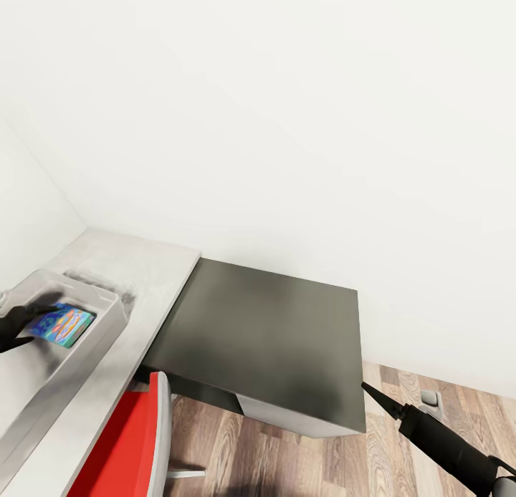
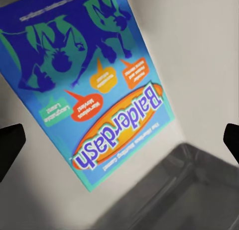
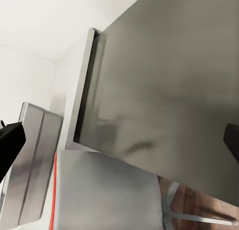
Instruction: Put all the toys in the child's room - the three board games (two on the bed and one on the table), the two jigsaw puzzles on the table, and the tennis ball on the table - inside the toy box on the table in the child's room.
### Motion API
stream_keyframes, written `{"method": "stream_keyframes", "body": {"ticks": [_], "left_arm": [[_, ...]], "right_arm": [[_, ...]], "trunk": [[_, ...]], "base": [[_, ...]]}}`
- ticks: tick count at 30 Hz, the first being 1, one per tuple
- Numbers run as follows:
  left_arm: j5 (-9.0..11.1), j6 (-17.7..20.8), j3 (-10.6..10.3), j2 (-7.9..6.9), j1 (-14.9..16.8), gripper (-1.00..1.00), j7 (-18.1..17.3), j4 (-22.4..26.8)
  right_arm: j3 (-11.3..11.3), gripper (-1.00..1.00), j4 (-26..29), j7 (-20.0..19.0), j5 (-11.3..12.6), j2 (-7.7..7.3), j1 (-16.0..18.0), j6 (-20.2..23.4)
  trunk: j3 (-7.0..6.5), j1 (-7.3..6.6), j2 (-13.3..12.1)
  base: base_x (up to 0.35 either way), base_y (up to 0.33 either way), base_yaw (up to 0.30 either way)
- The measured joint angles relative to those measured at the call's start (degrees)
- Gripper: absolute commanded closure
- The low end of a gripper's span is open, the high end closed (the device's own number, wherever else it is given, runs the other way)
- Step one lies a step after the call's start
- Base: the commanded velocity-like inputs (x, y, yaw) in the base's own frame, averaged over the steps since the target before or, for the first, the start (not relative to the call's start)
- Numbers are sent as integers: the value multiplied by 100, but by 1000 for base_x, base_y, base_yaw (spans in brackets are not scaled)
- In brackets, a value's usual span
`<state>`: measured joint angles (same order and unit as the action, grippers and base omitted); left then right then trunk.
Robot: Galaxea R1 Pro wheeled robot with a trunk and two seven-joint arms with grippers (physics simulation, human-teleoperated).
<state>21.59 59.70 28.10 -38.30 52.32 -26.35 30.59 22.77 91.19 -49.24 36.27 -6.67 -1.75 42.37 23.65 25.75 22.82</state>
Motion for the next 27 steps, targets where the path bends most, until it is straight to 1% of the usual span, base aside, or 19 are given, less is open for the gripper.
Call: {"method": "stream_keyframes", "body": {"ticks": [11,20,23,27], "left_arm": [[38,0,0,-146,0,-100,-3,0],[44,0,0,-186,0,-100,-27,0],[45,1,-3,-200,0,-100,-125,0],[37,4,-25,-265,0,-100,-528,3]], "right_arm": [[-2,-100,0,0,0,0,7,0],[-3,-100,0,0,-1,0,8,-1],[-3,-100,0,0,-2,0,8,0],[-3,-100,0,0,1,0,8,0]], "trunk": [[0,0,0],[0,0,0],[0,0,0],[0,0,0]], "base": [[0,0,0],[0,0,0],[0,0,0],[0,0,0]]}}
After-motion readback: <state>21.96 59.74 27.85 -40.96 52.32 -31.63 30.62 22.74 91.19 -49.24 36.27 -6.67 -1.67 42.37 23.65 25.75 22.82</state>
